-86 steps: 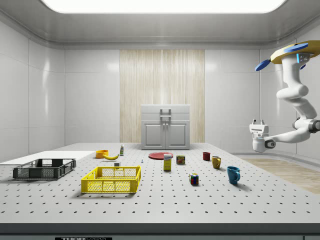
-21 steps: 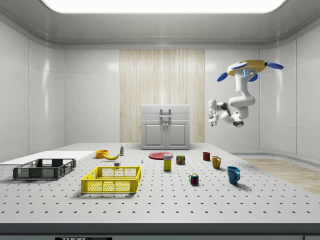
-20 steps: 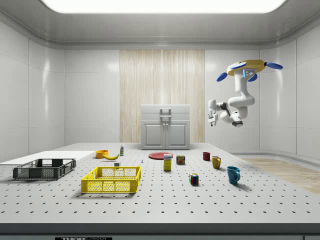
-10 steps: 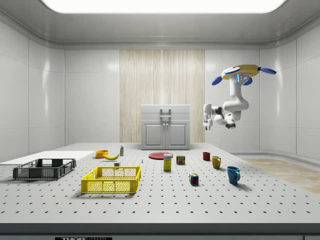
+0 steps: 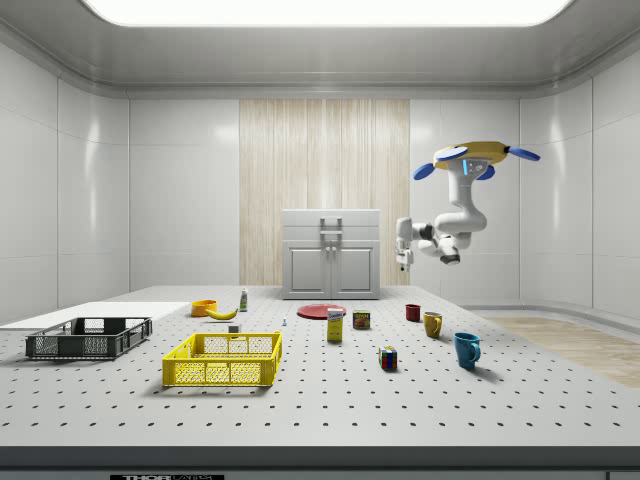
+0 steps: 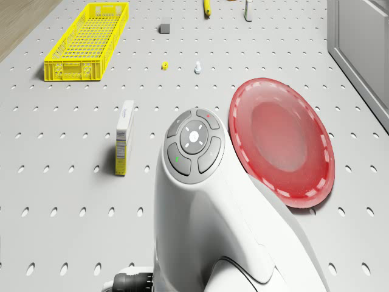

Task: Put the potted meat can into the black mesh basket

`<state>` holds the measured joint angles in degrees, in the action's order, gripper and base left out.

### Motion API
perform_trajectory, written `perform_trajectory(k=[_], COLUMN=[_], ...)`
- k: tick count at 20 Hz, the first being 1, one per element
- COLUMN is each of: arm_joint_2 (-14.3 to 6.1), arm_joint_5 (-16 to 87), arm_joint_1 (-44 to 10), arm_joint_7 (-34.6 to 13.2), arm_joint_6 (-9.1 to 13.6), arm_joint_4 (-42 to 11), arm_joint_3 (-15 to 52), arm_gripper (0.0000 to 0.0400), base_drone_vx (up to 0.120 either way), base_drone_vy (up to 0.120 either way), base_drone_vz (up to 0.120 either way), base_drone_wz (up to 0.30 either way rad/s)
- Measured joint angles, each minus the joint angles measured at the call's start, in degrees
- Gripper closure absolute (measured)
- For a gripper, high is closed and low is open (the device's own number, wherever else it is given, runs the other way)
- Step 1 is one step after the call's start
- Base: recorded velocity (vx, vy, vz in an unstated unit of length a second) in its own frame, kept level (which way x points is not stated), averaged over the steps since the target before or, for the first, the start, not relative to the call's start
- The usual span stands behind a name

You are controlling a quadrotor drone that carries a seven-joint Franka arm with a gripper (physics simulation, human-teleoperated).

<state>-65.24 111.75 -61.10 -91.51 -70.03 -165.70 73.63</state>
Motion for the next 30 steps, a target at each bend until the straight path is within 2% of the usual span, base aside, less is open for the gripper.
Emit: perform_trajectory(k=[15, 20, 30], arm_joint_2=[-4.2, -5.5, -7.9], arm_joint_5=[-2.2, -2.8, -4.0], arm_joint_1=[-1.5, -1.9, -2.6], arm_joint_7=[-1.4, -1.7, -2.4], arm_joint_6=[-3.8, -5.0, -7.2], arm_joint_4=[0.3, 0.4, 0.5], arm_joint_3=[1.3, 1.7, 2.3], arm_gripper=[0.0000, 0.0000, 0.0000], base_drone_vx=[0.120, 0.120, 0.120], base_drone_vy=[0.000, 0.064, 0.000], base_drone_vz=[-0.120, 0.000, -0.116], base_drone_wz=[0.000, 0.000, 0.000])
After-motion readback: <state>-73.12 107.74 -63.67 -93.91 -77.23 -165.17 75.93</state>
